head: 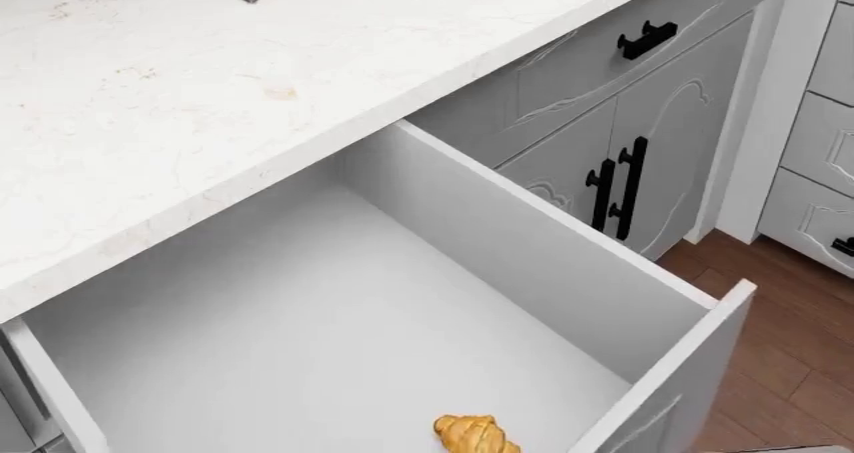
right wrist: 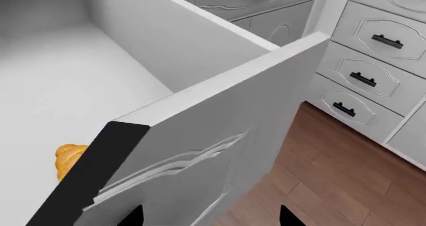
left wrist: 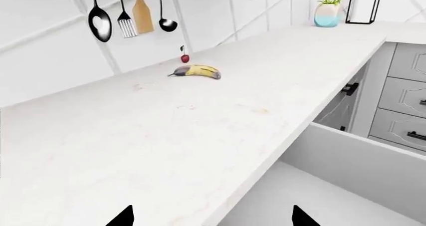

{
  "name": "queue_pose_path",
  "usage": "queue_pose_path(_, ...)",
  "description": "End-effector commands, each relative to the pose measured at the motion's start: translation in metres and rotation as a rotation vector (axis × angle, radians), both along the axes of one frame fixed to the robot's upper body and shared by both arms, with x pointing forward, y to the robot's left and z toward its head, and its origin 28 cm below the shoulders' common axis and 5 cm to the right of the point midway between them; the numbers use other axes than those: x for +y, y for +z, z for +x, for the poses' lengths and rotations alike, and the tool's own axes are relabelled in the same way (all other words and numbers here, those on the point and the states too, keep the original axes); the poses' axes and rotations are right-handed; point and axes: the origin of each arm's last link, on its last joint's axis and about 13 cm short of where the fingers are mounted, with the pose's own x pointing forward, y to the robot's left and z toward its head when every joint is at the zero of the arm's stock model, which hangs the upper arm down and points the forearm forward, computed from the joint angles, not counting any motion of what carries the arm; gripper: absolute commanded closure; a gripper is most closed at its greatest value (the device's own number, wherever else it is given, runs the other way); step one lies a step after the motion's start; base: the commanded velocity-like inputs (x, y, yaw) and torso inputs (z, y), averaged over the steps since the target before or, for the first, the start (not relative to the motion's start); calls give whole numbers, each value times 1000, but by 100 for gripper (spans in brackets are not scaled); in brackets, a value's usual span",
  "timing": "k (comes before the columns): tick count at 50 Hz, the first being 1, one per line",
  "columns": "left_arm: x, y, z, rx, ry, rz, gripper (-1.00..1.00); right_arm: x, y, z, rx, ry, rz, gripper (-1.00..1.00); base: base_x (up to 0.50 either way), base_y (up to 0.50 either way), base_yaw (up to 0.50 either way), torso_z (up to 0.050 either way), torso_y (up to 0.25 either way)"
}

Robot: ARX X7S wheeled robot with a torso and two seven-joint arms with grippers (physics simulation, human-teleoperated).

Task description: Close the right drawer.

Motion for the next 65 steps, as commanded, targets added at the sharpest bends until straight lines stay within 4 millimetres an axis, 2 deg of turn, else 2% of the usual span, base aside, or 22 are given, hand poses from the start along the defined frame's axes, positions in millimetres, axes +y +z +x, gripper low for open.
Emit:
queue_pose_path(1, 2, -1, -1, 2, 5, -2, -100, 21, -6, 22, 14, 92, 45, -100, 0, 0, 0, 0, 0)
queue_pose_path(17, 4, -2, -2, 5, 13, -5, -100, 43, -7, 60, 2, 180, 55, -100, 0, 0, 0, 0, 0)
queue_pose_path(35, 4, -6, -1, 10, 18, -12, -100, 80, -21, 86, 38, 325, 61, -100, 0, 0, 0, 0, 0)
queue_pose_path(48, 6, -6, -2, 11, 16, -15, -100, 108, -25, 118, 37, 400, 76, -100, 0, 0, 0, -1, 0)
queue_pose_path(65, 9, -6, -4, 13, 26, -22, -100, 103, -23, 117, 63, 490, 64, -100, 0, 0, 0, 0, 0)
